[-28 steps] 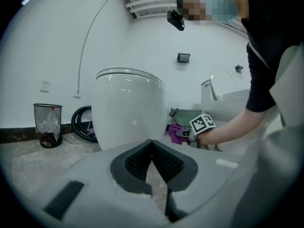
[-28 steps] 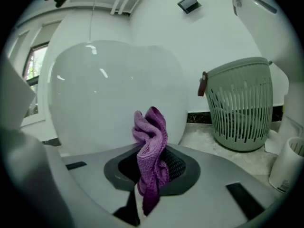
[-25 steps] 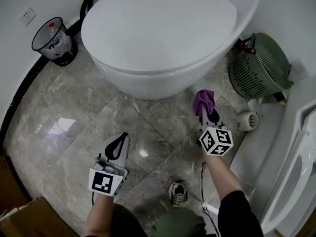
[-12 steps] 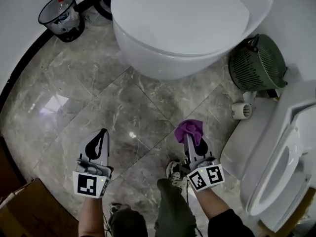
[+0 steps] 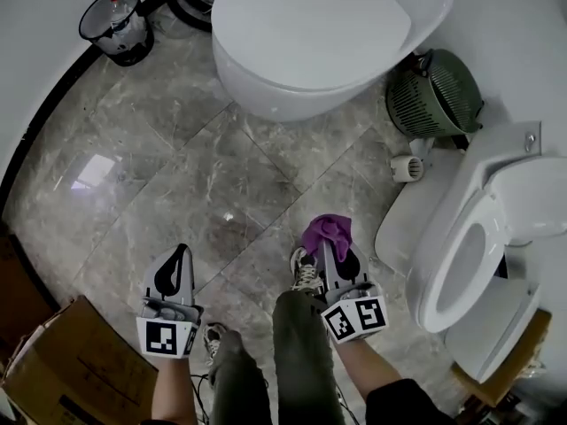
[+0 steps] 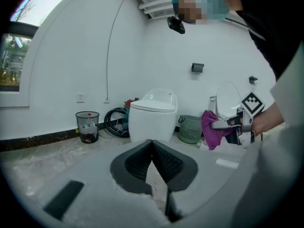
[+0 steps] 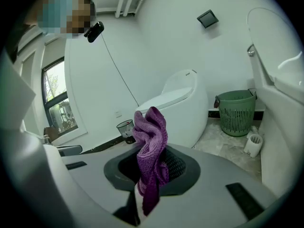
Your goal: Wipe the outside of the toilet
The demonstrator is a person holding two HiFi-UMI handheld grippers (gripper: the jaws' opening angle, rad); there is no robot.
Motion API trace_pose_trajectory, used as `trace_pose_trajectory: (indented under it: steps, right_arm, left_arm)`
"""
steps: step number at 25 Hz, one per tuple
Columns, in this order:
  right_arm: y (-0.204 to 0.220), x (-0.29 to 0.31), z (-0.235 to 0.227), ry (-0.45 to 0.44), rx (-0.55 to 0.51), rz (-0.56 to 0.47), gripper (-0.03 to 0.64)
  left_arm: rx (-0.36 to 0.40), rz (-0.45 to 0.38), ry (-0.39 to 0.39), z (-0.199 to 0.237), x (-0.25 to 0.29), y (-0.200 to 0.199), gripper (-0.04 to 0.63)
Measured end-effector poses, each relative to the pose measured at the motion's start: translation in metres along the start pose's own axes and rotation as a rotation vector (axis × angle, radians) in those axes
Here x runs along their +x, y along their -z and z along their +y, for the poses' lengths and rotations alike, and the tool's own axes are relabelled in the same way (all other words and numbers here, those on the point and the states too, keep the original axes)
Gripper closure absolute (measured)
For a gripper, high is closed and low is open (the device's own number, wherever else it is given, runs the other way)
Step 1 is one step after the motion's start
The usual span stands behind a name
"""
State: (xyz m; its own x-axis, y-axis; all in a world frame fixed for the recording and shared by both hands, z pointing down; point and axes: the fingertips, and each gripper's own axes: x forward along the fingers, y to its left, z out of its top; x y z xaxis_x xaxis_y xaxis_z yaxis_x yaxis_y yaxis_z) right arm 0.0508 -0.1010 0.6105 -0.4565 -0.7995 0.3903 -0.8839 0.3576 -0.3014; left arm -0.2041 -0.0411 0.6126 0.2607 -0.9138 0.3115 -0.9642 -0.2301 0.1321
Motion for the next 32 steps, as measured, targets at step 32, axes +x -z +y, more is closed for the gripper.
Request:
trace_pose_trajectory:
  steps: [32]
  right_arm:
    - [-0.38, -0.173, 0.179, -0.126, -0.111, -0.113, 0.551]
  left_arm:
    - [0.055, -0.143, 0.017, -0.069, -0.147, -0.434, 0.594]
